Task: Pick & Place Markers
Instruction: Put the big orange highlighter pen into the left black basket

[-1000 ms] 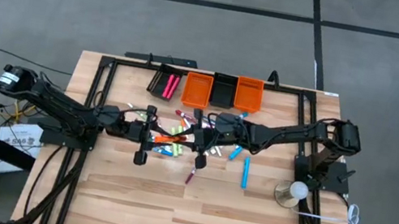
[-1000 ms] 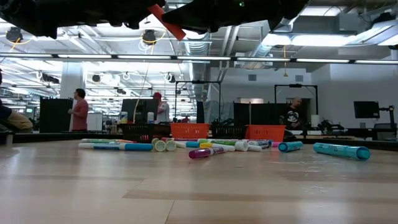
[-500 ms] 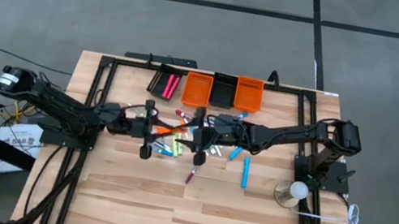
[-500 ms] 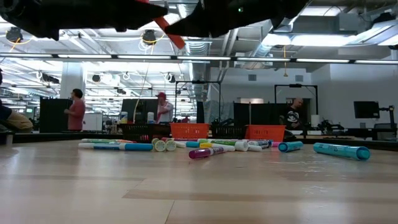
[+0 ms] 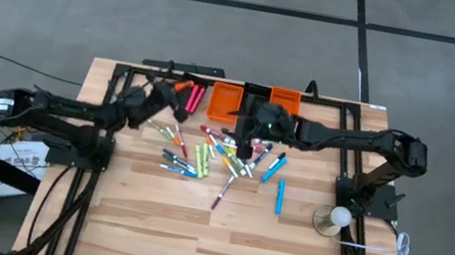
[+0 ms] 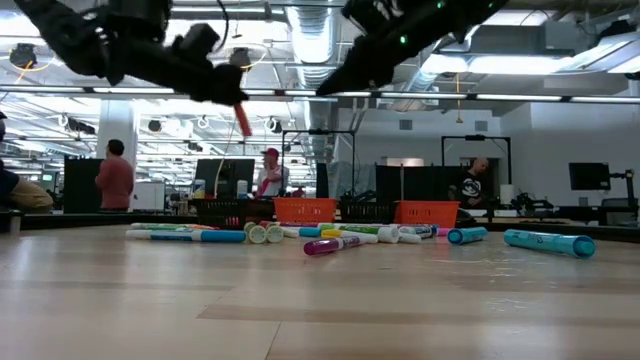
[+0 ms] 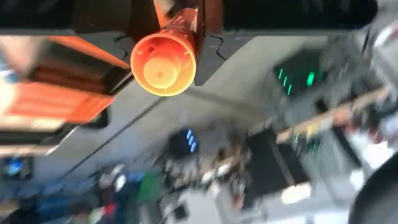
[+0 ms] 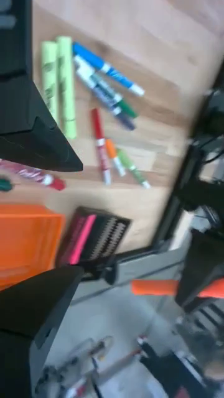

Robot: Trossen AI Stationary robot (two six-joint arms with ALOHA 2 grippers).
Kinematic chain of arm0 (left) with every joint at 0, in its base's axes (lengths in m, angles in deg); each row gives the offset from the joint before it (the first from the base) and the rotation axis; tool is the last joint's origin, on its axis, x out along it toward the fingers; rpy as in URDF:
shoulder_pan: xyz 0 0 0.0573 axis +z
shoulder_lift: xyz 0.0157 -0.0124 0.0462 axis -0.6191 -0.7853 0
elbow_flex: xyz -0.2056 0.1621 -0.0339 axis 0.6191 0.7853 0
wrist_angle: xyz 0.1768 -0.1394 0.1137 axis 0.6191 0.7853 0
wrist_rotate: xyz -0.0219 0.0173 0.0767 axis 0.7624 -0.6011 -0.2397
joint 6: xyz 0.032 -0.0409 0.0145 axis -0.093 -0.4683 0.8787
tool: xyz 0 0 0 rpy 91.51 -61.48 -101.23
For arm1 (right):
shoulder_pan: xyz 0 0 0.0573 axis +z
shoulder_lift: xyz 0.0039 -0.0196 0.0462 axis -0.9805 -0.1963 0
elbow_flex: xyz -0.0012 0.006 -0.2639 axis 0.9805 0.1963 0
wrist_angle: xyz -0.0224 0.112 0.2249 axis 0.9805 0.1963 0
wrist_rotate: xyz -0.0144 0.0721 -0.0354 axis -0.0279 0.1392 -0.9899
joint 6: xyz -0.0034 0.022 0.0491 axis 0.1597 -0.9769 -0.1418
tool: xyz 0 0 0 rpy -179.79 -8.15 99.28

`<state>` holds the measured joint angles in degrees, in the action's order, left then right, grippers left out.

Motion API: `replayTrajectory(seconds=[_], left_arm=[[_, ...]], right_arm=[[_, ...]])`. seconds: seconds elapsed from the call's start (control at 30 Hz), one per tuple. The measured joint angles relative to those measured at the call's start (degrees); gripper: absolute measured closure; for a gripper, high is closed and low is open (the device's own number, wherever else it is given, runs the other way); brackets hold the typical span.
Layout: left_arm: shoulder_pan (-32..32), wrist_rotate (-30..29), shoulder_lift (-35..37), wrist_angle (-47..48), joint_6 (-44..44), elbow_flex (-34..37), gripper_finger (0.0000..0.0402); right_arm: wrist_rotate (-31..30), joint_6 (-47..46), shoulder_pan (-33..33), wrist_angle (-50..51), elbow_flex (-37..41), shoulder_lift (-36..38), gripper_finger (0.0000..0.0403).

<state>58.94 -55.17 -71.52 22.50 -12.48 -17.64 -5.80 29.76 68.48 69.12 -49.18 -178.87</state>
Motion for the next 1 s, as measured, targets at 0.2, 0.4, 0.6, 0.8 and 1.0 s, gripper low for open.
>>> replayTrajectory(seconds=[0.2, 0.4, 0.6, 0.8, 1.0], left_arm=[[14.14, 10.90, -0.99, 19.47, -10.98, -7.96, 0.0336], [22.03, 23.41, -5.31, 30.23, -17.40, -15.30, 0.0336], [23.08, 24.50, -14.57, 34.46, -18.00, -19.19, 0.0336], [23.47, 24.24, -20.78, 39.51, -18.52, -21.53, 0.0333], [23.21, 24.09, -20.76, 41.11, -20.01, -21.67, 0.0328]], right_arm=[[12.25, -1.87, -7.53, 1.23, 0.08, -1.09, 0.0149], [18.42, -1.89, -12.52, -0.10, 0.05, -3.08, 0.0149], [18.91, -1.04, -14.30, -0.45, 0.00, -4.36, 0.0149], [19.08, -0.84, -14.18, -0.93, 0.00, -4.48, 0.0149], [19.05, -0.80, -13.55, -0.88, 0.00, -4.50, 0.0149]])
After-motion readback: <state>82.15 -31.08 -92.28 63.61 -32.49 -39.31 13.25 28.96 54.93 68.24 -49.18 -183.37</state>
